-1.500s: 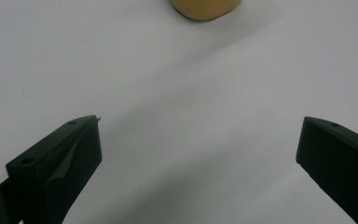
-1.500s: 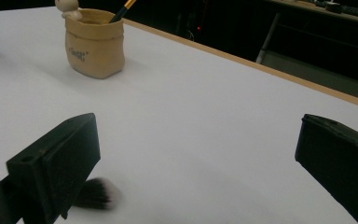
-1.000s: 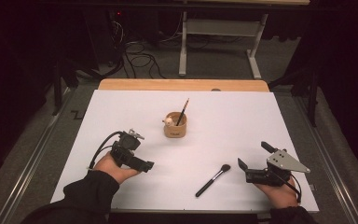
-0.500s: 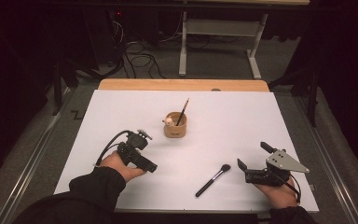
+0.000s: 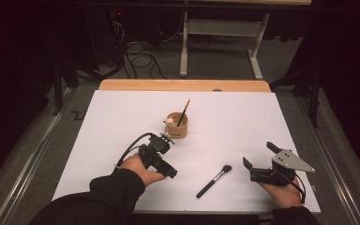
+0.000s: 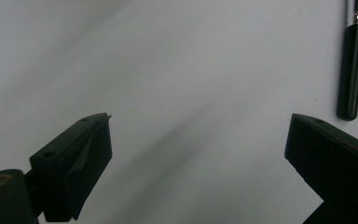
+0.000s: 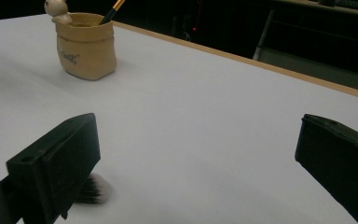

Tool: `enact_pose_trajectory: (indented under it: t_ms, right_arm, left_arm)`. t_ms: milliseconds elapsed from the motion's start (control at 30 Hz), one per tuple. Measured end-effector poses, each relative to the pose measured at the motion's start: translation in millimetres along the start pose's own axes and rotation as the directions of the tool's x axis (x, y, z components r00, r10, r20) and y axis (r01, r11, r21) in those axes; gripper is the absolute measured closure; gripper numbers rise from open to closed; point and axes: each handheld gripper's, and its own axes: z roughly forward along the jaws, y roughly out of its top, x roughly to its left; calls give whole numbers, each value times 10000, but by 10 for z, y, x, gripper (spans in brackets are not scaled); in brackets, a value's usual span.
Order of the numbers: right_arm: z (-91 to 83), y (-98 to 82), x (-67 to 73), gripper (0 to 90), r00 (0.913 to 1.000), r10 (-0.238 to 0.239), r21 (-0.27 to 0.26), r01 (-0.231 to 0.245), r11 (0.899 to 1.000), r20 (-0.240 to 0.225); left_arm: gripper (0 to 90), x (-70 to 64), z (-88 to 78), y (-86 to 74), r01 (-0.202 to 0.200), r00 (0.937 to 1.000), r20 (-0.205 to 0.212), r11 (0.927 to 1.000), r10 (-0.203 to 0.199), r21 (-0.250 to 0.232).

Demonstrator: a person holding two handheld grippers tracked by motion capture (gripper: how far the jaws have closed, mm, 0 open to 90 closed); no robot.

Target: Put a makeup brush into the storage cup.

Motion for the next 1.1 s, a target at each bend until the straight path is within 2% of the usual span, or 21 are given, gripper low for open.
enact_pose_trajectory:
  t_ms: [367, 467, 667, 800, 833, 1000, 1100]
  right_arm:
    - [-7, -1, -15, 2, 10000, 49, -5, -49, 10000, 73]
    - [-9, 0, -16, 2, 10000, 58, -14, -58, 10000, 75]
    - [-7, 0, -14, 3, 10000, 39, -17, -39, 10000, 84]
    - [-6, 1, -11, 2, 10000, 37, -16, -37, 10000, 88]
    - [-6, 1, -11, 3, 10000, 30, -22, -29, 10000, 84]
    - [-6, -1, -13, 3, 9999, 29, -10, -29, 10000, 104]
    - [-7, -2, -15, 4, 9999, 32, -4, -32, 10000, 103]
  left_arm:
    - [123, -318, 150, 131, -626, 9966, 543, 9979, 615, 183]
    - [158, -392, 173, 156, -836, 9944, 656, 9965, 830, 66]
    - [191, -526, 224, 207, -922, 9913, 934, 9956, 933, -152]
    - [271, -608, 277, 236, -1100, 9873, 1122, 9936, 1123, -265]
    - [287, -641, 283, 235, -863, 9892, 1179, 9962, 869, -99]
    - [367, -714, 357, 285, -1310, 9830, 1267, 9911, 1328, -224]
    - [421, -770, 404, 298, -1429, 9806, 1333, 9896, 1439, -172]
